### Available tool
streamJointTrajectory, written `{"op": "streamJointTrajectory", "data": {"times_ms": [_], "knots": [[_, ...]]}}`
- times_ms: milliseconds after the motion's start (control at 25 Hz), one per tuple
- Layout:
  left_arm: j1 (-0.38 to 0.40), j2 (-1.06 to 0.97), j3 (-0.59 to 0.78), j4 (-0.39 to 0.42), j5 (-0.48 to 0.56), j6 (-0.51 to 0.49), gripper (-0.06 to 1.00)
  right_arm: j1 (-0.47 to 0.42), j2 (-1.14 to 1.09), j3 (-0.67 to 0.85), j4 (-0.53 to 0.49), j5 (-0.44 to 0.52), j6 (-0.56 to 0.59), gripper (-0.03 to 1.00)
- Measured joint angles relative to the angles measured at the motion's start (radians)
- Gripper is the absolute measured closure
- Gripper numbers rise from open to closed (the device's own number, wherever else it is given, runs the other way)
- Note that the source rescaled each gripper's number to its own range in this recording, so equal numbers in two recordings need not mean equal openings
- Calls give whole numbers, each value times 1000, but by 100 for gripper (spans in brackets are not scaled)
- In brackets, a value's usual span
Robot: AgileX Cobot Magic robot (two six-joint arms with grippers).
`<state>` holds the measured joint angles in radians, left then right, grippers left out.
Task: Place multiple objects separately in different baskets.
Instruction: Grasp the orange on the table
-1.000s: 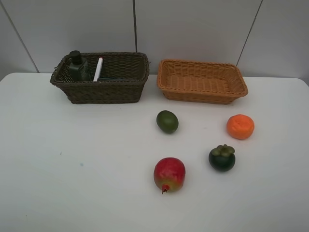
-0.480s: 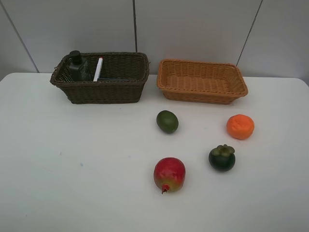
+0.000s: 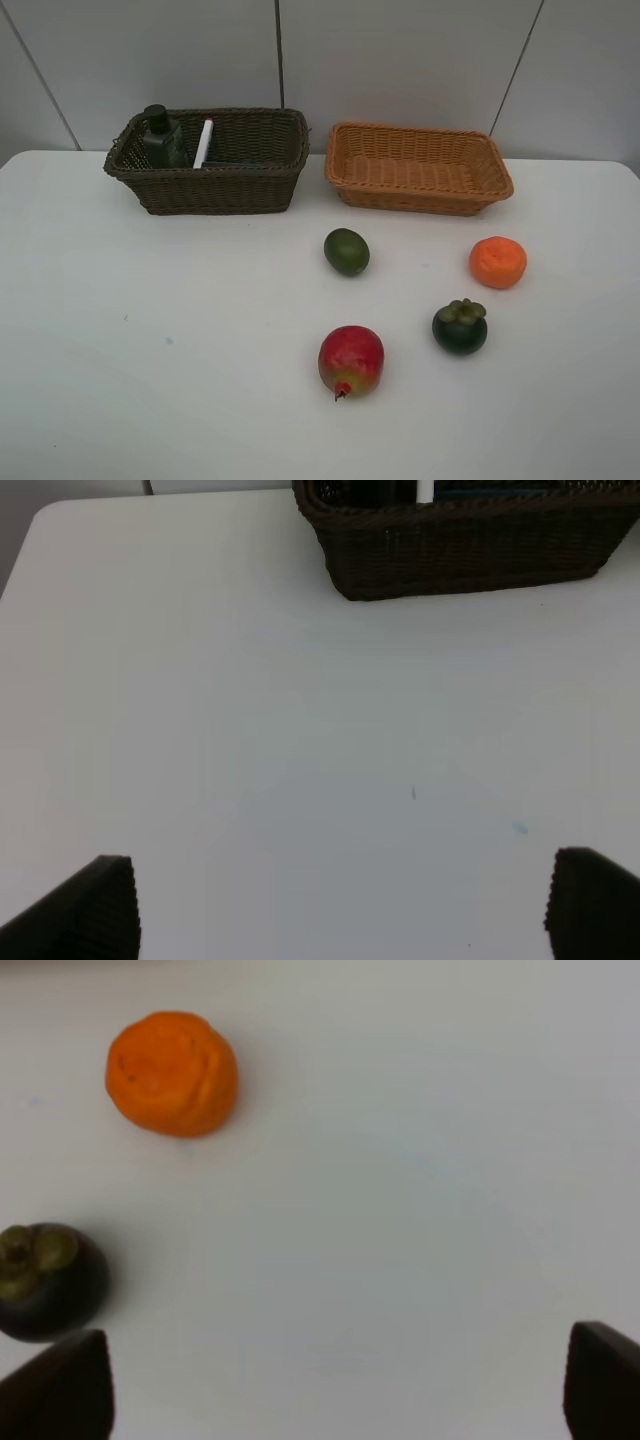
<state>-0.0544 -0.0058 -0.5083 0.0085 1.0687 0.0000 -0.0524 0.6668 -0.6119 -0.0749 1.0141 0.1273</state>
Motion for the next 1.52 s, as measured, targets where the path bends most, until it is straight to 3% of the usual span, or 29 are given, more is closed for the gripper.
{"op": "streamJointTrajectory", "data": {"times_ms": [440, 760, 1520], "knots": [[0, 0, 0, 0, -1, 0, -6, 3, 655, -306, 108, -64, -43, -3], [0, 0, 0, 0, -1, 0, -6, 104, 1007, -403, 132, -133, -144, -3], [0, 0, 0, 0, -1, 0, -6, 127, 1315, -476, 137, -356, -226, -3]]}}
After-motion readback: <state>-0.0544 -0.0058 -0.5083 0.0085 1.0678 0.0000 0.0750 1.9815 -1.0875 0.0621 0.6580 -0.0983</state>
